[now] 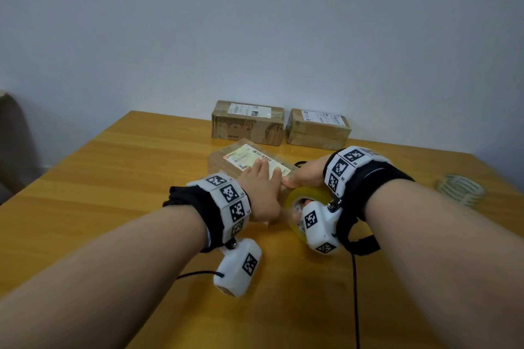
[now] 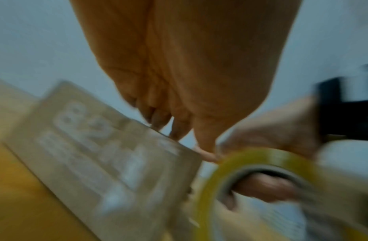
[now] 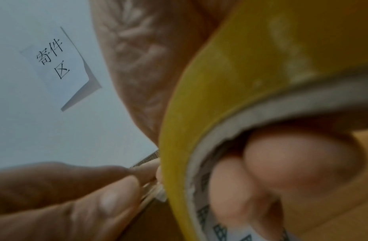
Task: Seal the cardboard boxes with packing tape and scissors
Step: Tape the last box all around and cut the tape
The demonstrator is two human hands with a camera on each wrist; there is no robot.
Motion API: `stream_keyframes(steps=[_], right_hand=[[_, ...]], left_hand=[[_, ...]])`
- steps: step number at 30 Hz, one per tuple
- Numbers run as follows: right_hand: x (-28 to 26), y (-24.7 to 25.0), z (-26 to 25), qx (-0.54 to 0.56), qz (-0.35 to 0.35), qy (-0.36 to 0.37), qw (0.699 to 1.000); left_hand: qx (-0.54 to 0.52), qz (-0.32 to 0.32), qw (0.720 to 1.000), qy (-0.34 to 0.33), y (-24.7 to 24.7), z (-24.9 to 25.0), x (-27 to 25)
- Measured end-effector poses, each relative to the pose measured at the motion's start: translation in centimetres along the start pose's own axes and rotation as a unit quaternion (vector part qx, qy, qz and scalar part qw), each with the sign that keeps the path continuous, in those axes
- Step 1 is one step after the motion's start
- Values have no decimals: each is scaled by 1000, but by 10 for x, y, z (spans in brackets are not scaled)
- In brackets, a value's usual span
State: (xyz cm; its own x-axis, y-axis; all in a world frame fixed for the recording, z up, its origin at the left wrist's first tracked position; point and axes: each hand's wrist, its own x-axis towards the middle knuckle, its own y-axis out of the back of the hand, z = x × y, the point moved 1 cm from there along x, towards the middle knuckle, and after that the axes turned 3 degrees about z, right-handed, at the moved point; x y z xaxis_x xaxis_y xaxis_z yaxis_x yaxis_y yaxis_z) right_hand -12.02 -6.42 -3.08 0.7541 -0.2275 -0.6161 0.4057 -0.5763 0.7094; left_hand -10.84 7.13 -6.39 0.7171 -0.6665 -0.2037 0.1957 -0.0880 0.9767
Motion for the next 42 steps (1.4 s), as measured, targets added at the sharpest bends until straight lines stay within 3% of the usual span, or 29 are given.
stream_keyframes(steps=[4, 8, 11, 14, 19, 27, 31, 34, 36, 38, 42], right_hand=[[-5, -4, -1, -26, 30, 9, 999], [-5, -5, 3, -14, 71, 5, 997], [-3, -4, 7, 41, 53, -2, 998], [0, -3, 8, 64, 39, -7, 997], [-4, -5, 11, 101, 27, 4, 995], [-24, -3, 18, 142, 29, 91, 985], [-32, 8, 23, 273, -16, 75, 959], [-39, 22, -1, 348, 0, 106, 931], [-53, 34, -26, 381, 28, 137, 914], [-68, 44, -48, 411, 25, 173, 895], [-93, 59, -85, 458, 19, 245, 854]], left_hand=[[28, 41, 999, 4, -12, 1, 0], [-28, 73, 997, 16, -1, 0, 3], [-72, 68, 993, 67, 6, -8, 5], [-2, 53, 997, 60, -3, -11, 9], [-17, 53, 997, 62, -10, -7, 9], [-125, 67, 988, 69, -10, -3, -3], [-153, 78, 984, 56, 9, -13, -15], [-238, 111, 963, 57, 38, -32, -25], [-341, 124, 929, 71, 57, -47, -32], [-430, 106, 893, 83, 74, -58, -45], [-523, 73, 846, 77, 103, -75, -74]])
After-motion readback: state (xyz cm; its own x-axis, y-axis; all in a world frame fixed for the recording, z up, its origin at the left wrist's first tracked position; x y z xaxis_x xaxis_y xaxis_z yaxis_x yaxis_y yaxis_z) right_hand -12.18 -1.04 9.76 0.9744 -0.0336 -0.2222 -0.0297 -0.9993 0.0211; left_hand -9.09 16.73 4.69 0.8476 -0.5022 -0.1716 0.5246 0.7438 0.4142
